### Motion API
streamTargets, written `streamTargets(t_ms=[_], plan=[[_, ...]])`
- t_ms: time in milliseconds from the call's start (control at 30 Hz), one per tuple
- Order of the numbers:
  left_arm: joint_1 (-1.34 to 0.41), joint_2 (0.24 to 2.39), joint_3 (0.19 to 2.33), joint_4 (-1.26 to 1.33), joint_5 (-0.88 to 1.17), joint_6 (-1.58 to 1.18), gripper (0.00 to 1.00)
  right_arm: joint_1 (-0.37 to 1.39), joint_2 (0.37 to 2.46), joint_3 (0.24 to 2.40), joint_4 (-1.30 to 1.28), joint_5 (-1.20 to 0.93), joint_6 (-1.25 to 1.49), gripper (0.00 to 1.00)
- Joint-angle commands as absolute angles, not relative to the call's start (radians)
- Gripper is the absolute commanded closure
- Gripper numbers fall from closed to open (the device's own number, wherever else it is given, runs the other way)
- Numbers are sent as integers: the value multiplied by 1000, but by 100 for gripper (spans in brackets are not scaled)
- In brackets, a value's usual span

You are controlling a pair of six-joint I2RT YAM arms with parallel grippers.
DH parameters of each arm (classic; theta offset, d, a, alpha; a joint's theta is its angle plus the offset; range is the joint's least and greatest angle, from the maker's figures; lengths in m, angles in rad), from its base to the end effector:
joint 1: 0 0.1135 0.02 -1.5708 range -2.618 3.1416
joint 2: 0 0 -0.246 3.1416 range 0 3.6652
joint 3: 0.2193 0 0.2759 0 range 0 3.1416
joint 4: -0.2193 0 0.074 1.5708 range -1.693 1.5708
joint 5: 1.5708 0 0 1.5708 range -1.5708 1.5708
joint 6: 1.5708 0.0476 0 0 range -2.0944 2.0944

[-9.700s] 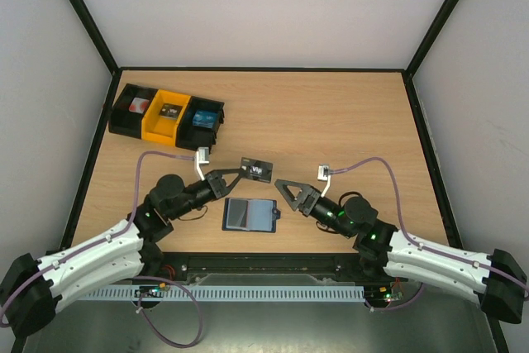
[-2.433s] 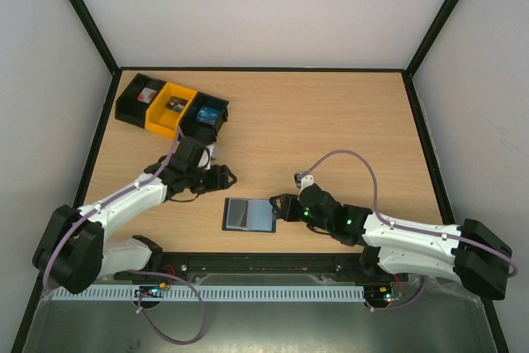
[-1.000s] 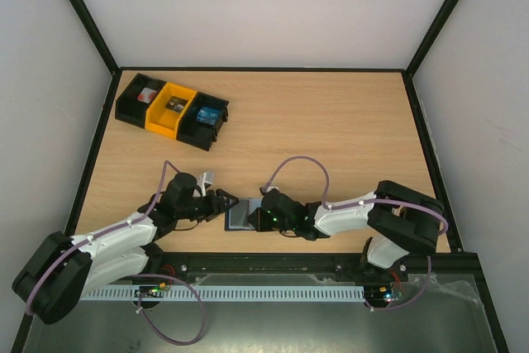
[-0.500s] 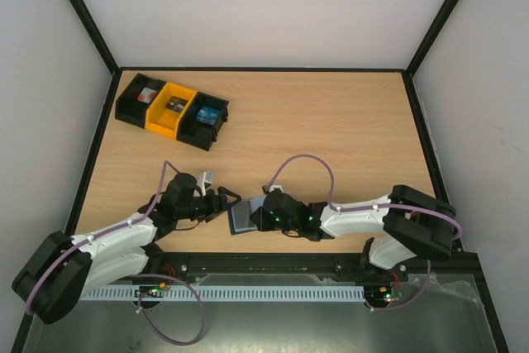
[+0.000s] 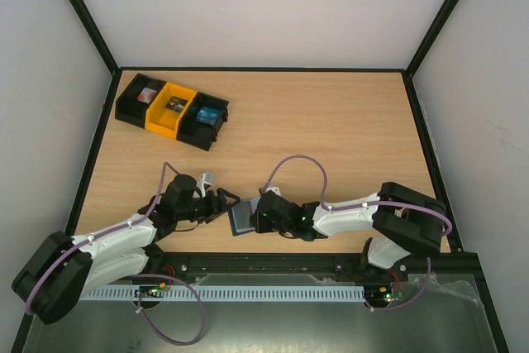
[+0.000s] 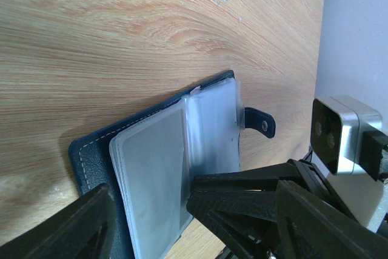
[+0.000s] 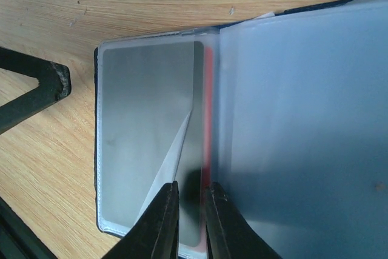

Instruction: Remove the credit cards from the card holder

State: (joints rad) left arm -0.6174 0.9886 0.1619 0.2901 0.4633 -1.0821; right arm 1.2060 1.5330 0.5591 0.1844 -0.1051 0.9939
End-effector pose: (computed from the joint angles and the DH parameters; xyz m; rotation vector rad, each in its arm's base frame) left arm 0.1601 -0.1398 0.1019 -0.2400 2.4165 -1.4029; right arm 0.1014 0.2794 0.0842 -0.3419 2.6629 1.0491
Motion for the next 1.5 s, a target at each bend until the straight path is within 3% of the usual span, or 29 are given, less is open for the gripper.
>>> streamTargets(t_ms=[0,333,600,933,1167,1367,1467], plan=[[-622,978,143,332,470,-1092,29,1218,1563,559,117,-46,985,86],[-625,977,135,339,470,-1105,30,1226,1579,538,160,-61,1000,95],[-623,919,178,191,404,-1077,29,1232,1639,555,318,-212,1037,95],[-623,898,176,152,402,-1077,30,1236,1487,585,170,-84,1003,92],[-623,903,168,158,404,-1080,30,1236,1517,604,148,-58,975,92],[-623,902,152,158,402,-1084,34,1236,1561,565,137,-38,1000,92],[-623,895,146,164,405,-1089,41,1236,1563,535,138,-26,1019,92]])
